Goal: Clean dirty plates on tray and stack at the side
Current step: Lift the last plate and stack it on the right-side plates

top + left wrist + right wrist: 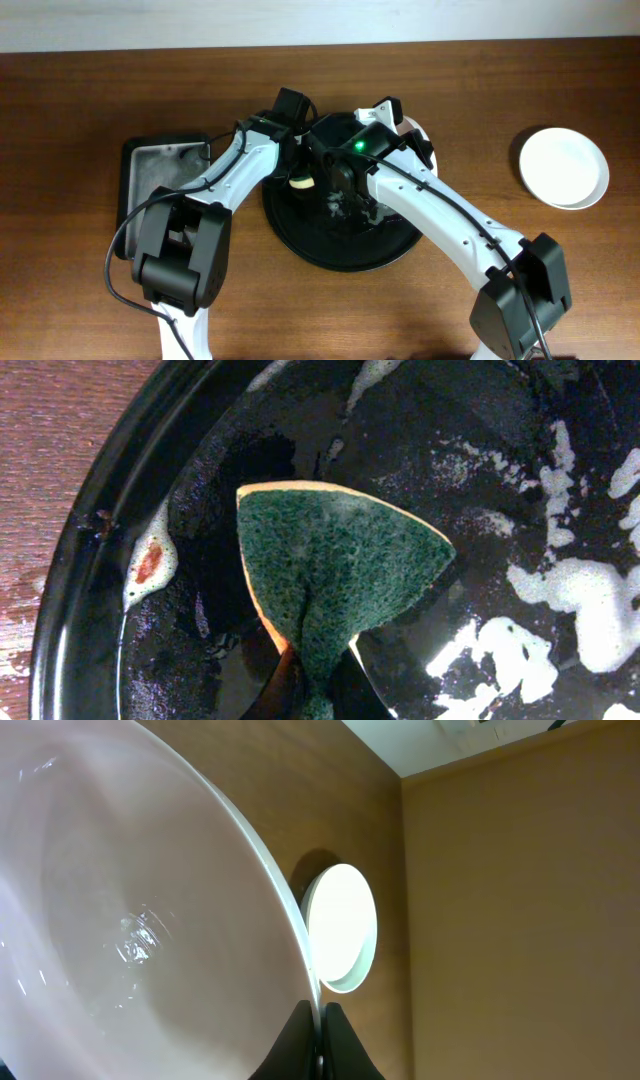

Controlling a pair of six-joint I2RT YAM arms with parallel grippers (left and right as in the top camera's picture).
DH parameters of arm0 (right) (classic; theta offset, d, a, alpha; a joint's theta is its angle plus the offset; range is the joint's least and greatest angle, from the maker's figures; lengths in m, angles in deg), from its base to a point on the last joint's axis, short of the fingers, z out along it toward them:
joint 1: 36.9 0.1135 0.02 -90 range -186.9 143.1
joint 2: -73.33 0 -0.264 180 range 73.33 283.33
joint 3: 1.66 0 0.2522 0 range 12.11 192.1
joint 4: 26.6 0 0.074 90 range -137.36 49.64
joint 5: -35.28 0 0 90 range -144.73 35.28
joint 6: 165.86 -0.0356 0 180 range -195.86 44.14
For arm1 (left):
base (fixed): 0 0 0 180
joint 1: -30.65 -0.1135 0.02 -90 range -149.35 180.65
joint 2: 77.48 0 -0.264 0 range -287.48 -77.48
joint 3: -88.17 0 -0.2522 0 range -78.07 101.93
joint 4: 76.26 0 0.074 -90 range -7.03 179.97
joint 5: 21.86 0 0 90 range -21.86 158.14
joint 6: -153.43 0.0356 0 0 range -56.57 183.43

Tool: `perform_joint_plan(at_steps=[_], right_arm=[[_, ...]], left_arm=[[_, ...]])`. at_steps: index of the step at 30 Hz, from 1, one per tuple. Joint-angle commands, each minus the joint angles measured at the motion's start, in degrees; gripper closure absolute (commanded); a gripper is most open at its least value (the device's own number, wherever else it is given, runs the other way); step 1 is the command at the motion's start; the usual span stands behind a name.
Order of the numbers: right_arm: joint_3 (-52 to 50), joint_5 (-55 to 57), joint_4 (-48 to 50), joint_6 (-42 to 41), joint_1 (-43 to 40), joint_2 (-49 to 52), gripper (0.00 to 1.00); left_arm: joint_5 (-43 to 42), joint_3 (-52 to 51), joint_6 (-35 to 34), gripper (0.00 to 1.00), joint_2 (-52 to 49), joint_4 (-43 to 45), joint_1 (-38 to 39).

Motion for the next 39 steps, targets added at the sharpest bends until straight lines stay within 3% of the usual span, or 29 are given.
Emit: perform_joint_plan(at_steps=[1, 4, 7, 14, 19, 25, 28, 34, 35, 36, 39], right_arm=[[1.2, 2.3, -0.2, -1.8, 0.4, -1.5, 0.96], [1.2, 1.2, 0.1, -3.7, -0.1, -1.5, 0.96], [1.2, -8.8, 2.4, -3.4, -4.0, -1.5, 0.96], [1.2, -50.8, 10.4, 4.6, -25.0, -8.0, 0.96], [1.2, -79.9, 10.5, 5.4, -47.0, -9.2, 0.96], [1.1, -75.9, 11.7, 3.8, -74.8, -4.8, 0.96], [1.1, -71.5, 14.9, 2.8, -80.2, 1.5, 0.96], [1.0, -64.9, 20.4, 0.6, -80.2, 11.9, 0.96], [1.0, -65.1, 21.1, 0.6, -80.2, 12.5, 0.89], [1.1, -65.2, 21.4, 0.7, -80.2, 12.6, 0.62], [1.9, -74.1, 21.3, 2.0, -80.3, 7.5, 0.57]], left_arm=[[-1.0, 0.7, 0.7, 0.94, -0.2, -0.1, -0.1], [-1.0, 0.7, 0.8, 0.94, -0.2, -0.3, -0.1], [-1.0, 0.7, 0.8, 0.94, -0.2, -0.3, -0.1], [-1.0, 0.7, 0.8, 0.94, -0.2, -0.3, -0.1], [-1.0, 0.7, 0.8, 0.94, -0.2, -0.7, -0.1], [-1.0, 0.7, 0.8, 0.94, -0.2, -0.8, 0.0], [-1.0, 0.7, 0.8, 0.94, -0.2, -1.0, 0.0], [-1.5, 0.7, 2.3, 0.94, -0.2, -1.3, 1.2], [-1.5, 0.7, 2.3, 0.94, -0.2, -1.4, 1.2], [-1.7, 0.7, 3.1, 0.94, -0.2, -1.4, 1.2], [-1.7, 0.7, 4.9, 0.94, -0.2, -2.0, 2.3]])
